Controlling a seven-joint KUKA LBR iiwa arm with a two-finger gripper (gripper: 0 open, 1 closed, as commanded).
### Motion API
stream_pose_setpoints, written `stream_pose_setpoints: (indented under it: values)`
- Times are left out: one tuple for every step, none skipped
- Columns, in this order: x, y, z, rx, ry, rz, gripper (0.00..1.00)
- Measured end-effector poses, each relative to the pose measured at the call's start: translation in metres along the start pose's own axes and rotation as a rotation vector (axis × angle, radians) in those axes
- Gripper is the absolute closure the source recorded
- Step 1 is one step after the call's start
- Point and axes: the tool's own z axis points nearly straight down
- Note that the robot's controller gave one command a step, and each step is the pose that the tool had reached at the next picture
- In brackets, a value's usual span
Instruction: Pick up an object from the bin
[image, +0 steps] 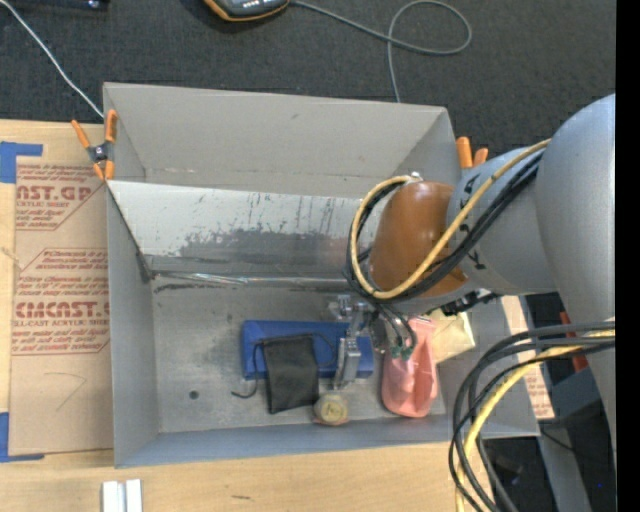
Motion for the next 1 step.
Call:
stream_pose_setpoints:
  values:
    - [0.0000, 0.0000, 0.0000, 0.000, 0.000, 0.000, 1.00]
